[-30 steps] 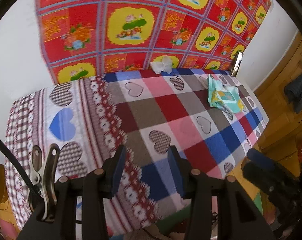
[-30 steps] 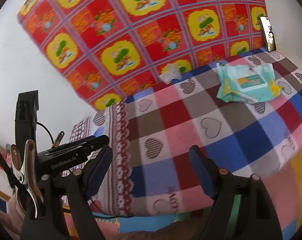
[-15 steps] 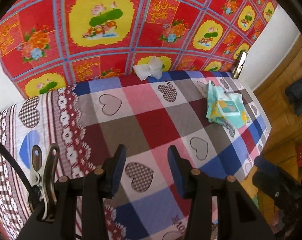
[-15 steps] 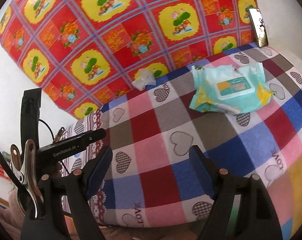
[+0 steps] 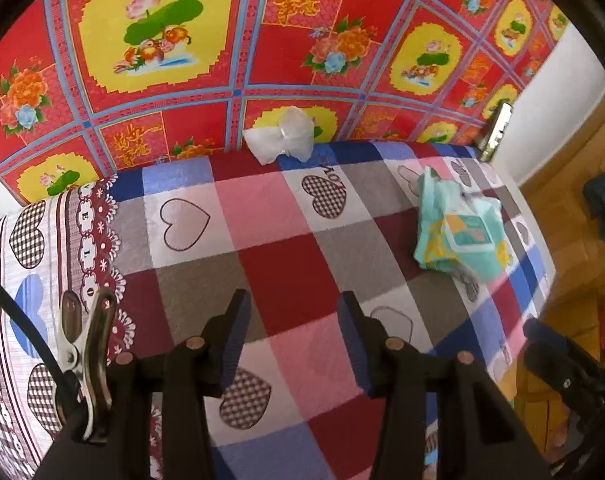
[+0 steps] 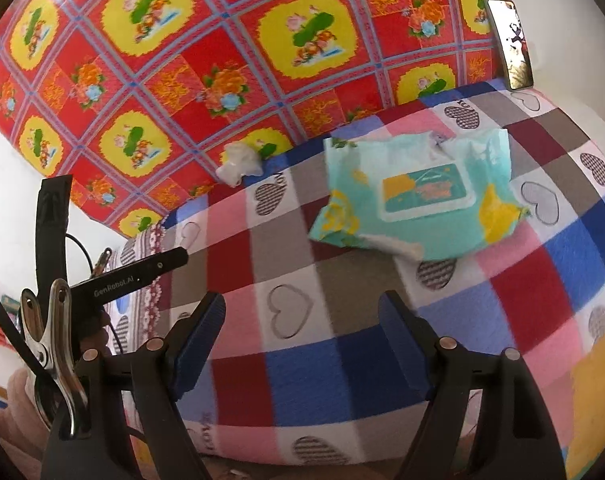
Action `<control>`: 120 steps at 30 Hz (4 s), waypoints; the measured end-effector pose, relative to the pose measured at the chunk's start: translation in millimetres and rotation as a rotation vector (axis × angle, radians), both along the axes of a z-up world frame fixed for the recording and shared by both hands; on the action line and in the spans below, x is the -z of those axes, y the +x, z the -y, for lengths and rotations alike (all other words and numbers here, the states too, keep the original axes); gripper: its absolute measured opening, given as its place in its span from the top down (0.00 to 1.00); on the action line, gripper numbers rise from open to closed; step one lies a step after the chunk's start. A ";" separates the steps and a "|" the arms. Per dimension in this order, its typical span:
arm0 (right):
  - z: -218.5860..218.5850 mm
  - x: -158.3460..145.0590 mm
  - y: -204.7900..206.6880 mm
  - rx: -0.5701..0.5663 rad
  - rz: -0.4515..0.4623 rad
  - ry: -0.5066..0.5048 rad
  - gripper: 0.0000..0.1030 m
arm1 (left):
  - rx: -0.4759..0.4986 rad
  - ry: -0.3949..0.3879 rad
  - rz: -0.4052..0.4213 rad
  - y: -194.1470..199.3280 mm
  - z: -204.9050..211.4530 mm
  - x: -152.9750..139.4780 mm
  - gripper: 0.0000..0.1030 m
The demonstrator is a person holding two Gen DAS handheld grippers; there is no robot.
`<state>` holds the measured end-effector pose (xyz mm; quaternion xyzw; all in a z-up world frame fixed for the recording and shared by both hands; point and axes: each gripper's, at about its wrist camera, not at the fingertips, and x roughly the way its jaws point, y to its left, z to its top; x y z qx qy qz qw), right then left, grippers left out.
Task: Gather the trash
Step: 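Move both open grippers over the bed toward the light-blue wipes packet, then lower the left gripper onto the white tissue and close it, then lift the tissue with the left gripper while the right gripper lowers onto the wipes packet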
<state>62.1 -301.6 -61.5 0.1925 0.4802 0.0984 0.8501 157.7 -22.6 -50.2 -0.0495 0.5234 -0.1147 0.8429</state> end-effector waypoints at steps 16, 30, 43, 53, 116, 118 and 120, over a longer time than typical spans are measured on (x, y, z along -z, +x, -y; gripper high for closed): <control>72.8 15.9 37.5 -0.117 0.013 -0.059 0.22 | -0.155 0.096 -0.055 59.7 46.1 34.2 0.50; 103.3 33.0 71.3 -0.146 -0.005 -0.114 0.22 | -0.337 0.076 0.007 130.5 49.5 37.9 0.45; 133.7 50.5 87.4 -0.069 -0.030 -0.104 0.22 | -0.517 0.122 0.024 171.0 58.4 57.4 0.45; 141.0 66.5 95.2 -0.057 -0.066 -0.076 0.22 | -0.611 0.158 -0.009 188.5 66.6 77.7 0.45; 87.5 -3.3 88.6 -0.497 0.062 -0.028 0.22 | -0.416 0.089 0.040 36.5 63.5 16.3 0.87; 93.2 2.7 103.4 -0.484 0.051 -0.079 0.22 | -0.404 0.089 0.040 33.6 67.9 14.7 0.87; 96.2 13.2 116.6 -0.499 0.043 -0.116 0.22 | -0.394 0.089 0.039 30.8 71.1 13.8 0.87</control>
